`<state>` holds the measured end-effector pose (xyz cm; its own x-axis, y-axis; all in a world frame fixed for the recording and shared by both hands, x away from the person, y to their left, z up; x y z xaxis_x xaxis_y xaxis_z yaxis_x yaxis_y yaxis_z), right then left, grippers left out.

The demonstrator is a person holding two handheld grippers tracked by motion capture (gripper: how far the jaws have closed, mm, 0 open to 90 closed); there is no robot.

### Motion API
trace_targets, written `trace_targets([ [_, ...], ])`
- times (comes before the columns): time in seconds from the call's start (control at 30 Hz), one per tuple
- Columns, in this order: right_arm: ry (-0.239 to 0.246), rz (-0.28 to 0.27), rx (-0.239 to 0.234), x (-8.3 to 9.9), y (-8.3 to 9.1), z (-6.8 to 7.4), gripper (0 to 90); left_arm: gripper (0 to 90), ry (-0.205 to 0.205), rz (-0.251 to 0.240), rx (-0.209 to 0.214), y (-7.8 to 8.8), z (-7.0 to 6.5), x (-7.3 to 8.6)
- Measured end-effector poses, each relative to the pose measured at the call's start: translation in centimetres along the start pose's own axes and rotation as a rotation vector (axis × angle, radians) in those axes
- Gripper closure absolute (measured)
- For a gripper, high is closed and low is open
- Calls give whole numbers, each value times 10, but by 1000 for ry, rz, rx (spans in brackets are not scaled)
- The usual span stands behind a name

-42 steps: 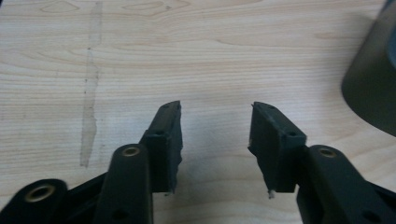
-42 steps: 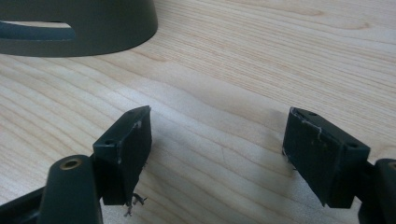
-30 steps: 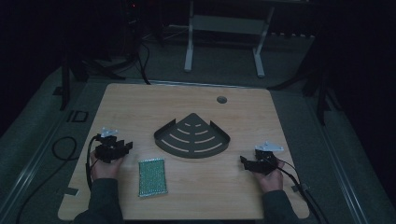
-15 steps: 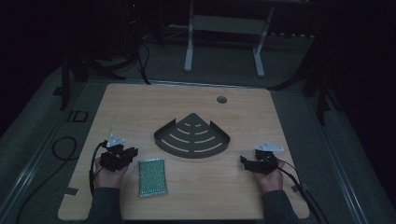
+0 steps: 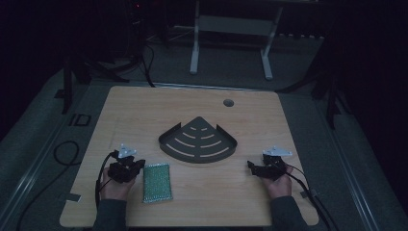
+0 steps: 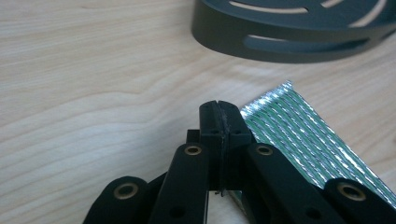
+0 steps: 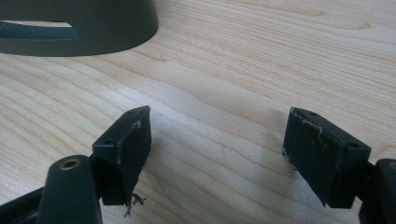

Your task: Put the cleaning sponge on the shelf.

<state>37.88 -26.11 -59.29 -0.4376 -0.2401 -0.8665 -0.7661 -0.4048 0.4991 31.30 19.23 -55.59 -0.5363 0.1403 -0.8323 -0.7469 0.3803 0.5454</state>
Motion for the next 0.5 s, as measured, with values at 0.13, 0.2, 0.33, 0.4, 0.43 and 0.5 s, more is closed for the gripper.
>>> trace_targets([
  [0.13,0,0,0,0,0,0,229,899,-7,17,25,1,-8,3],
  [0.2,0,0,0,0,0,0,229,900,-14,21,33,1,-10,4],
  [0.33,0,-1,0,0,0,0,229,900,-30,28,57,2,-17,7],
  [0.4,0,0,0,0,0,0,229,900,-29,31,70,2,-20,8],
  [0.43,0,0,0,0,0,0,229,900,-26,33,72,2,-22,9],
  [0.5,0,0,0,0,0,0,229,900,-22,40,77,2,-24,12],
])
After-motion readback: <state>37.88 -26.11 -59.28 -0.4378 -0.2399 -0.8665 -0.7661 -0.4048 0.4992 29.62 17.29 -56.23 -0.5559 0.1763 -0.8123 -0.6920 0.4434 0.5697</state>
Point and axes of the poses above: each handheld gripper's, and its own axes: y roughly backward along the jaws, x roughly out of its underside, z roughly to its left, the point moved 5 cm from there along -y, roughly forward along the jaws, and after that the axes turned 13 degrees about -z, right-handed, at the moved point
